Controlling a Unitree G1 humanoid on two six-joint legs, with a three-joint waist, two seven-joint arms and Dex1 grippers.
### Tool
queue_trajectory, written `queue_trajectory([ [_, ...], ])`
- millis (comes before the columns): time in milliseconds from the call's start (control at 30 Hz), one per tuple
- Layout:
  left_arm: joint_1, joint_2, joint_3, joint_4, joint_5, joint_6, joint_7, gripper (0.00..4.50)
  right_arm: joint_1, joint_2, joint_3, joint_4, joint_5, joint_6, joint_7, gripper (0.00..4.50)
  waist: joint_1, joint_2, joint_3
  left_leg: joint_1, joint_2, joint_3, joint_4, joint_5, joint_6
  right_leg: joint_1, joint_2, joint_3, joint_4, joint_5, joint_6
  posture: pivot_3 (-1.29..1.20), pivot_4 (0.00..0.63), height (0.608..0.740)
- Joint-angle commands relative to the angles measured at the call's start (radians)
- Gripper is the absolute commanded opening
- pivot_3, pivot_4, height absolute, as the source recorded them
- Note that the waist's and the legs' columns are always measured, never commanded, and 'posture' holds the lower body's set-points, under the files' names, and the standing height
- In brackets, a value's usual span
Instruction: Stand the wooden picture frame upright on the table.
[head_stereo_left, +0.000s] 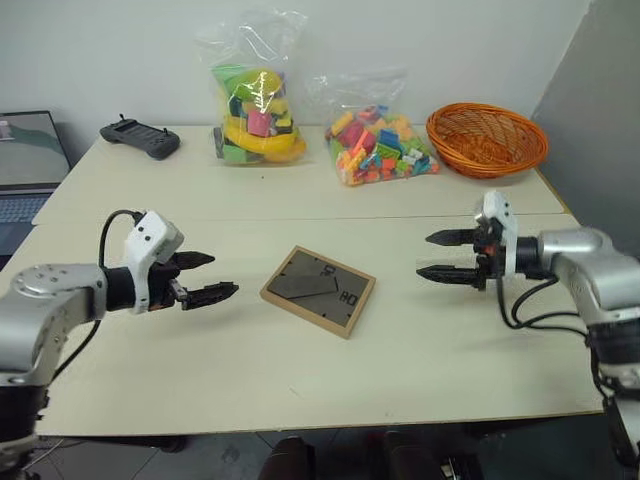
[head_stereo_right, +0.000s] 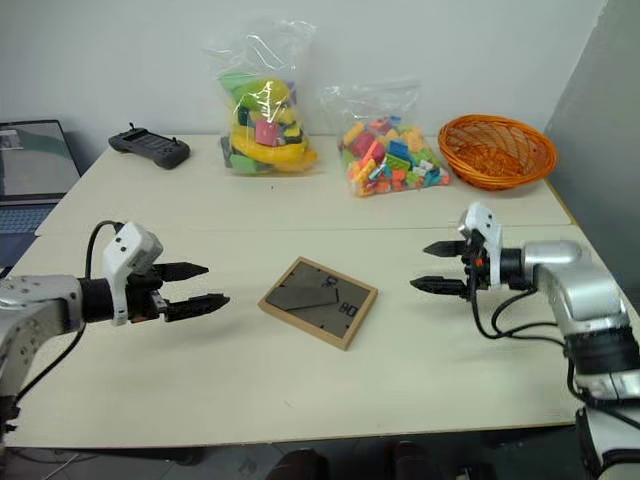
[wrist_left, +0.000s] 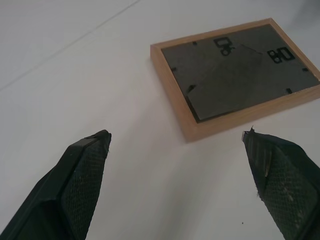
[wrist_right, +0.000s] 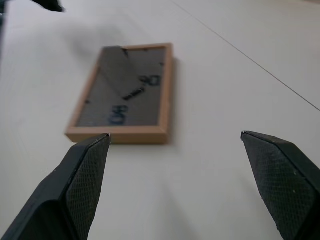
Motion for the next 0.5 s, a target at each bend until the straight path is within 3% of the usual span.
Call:
queue_trajectory([
  [33, -0.027, 0.004, -0.008, 0.009, 0.023, -0.033, -0.006, 4.5, -0.05, 0.015, 0.019, 0.042, -0.014, -0.022, 0.025, 4.44, 0.004, 0.0, 0.0, 0.0, 0.0, 0.0, 0.0, 0.0, 0.0, 0.0, 0.0, 0.0, 0.0, 0.0, 0.0, 0.0, 0.15, 0.74],
  [333, 0.085, -0.05, 0.006, -0.084, 0.05, -0.053, 0.053, 4.5, -0.12, 0.136, 0.09, 0.226, -0.193, -0.235, -0.093, 4.44, 0.0, 0.0, 0.0, -0.003, 0.0, 0.002, 0.001, 0.0, 0.0, -0.004, -0.001, 0.002, 0.001, 0.0, 0.0, 0.0, 0.15, 0.74],
  [500, 0.129, -0.103, 0.0, -0.098, 0.064, -0.08, 0.085, 3.6, -0.166, 0.242, 0.147, 0.39, -0.308, -0.358, -0.179, 3.49, 0.0, 0.0, 0.0, -0.004, 0.0, 0.002, 0.001, 0.0, -0.001, -0.005, -0.001, 0.001, 0.002, 0.0, 0.0, 0.0, 0.15, 0.74],
])
